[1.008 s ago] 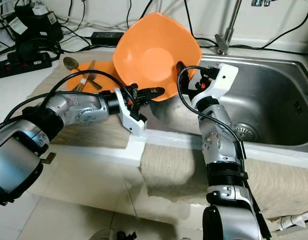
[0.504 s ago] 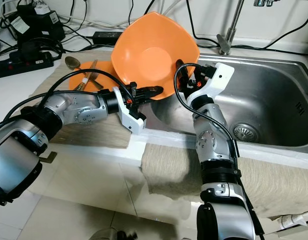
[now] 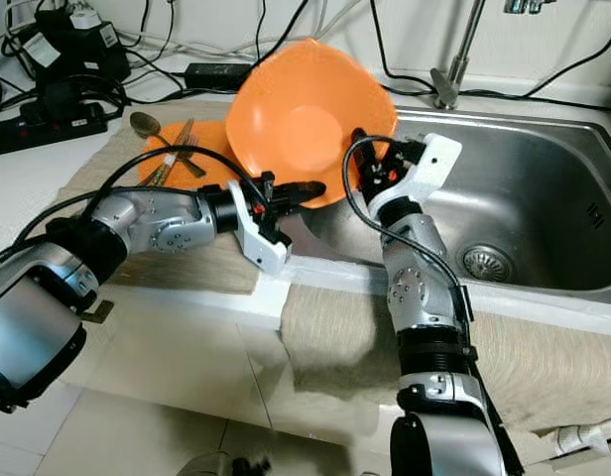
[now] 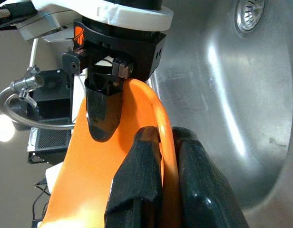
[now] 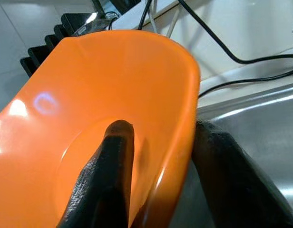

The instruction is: Kitchen organization

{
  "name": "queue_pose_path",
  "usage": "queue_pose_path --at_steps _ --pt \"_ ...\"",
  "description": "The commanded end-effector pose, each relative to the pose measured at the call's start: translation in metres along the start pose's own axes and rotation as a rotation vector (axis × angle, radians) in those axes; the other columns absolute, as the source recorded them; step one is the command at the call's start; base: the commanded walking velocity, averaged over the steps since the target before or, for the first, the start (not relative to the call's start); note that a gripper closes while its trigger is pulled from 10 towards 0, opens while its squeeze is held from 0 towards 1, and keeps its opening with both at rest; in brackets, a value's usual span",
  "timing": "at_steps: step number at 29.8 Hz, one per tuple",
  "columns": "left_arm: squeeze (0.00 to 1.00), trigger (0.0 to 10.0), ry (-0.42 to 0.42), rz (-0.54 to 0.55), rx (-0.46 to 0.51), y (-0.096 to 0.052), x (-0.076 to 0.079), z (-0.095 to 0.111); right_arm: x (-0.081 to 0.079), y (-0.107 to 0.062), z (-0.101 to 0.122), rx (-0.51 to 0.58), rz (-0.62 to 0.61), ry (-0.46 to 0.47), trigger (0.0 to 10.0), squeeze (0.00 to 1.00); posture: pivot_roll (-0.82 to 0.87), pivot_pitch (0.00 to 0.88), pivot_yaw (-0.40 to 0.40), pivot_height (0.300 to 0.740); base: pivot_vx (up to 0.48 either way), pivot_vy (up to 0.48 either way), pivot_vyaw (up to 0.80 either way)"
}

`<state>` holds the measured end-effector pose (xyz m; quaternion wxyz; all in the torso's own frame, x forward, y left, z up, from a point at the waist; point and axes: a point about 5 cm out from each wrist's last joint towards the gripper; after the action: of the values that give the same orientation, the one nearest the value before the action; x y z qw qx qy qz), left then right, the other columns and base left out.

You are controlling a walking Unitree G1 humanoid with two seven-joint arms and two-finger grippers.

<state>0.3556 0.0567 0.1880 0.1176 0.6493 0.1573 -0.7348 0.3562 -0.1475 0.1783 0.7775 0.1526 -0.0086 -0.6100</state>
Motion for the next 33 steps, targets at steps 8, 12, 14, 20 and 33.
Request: queue_pose_path --at_steps 8,12,14,20,33 --pt "0.00 0.0 -0.019 0.167 0.152 0.015 -0.035 0.020 0.008 -0.009 -0.026 -0.137 -0.057 0.013 0.0 0.00 -0.01 0.009 0.068 0.740 0.000 0.000 0.00" --pt "0.00 0.0 -0.023 0.166 0.135 0.014 -0.035 0.018 0.007 -0.009 -0.028 -0.143 -0.056 0.017 0.0 0.00 -0.01 0.008 0.066 0.740 0.000 0.000 0.00" --pt "0.00 0.0 -0.024 0.167 0.132 0.014 -0.035 0.018 0.007 -0.009 -0.029 -0.144 -0.056 0.017 0.0 0.00 -0.01 0.008 0.066 0.740 0.000 0.000 0.00" --pt "0.00 0.0 -0.029 0.165 0.122 0.013 -0.034 0.017 0.006 -0.010 -0.031 -0.153 -0.054 0.012 0.0 0.00 -0.01 0.002 0.067 0.740 0.000 0.000 0.00" --pt "0.00 10.0 -0.079 0.195 0.040 0.014 -0.036 0.009 0.006 -0.013 -0.037 -0.175 -0.054 -0.002 0.0 0.00 -0.01 0.000 0.062 0.740 0.000 0.000 0.00"
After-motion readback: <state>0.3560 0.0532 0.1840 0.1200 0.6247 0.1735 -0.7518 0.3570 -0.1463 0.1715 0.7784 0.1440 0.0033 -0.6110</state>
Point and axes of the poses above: a point about 5 cm out from each wrist's last joint towards the gripper, its own y axis pointing out of the wrist towards the gripper, its own z axis along the axis of the wrist's last joint, x = y × z, and after that the axes turned 12 degrees about -y, right-handed
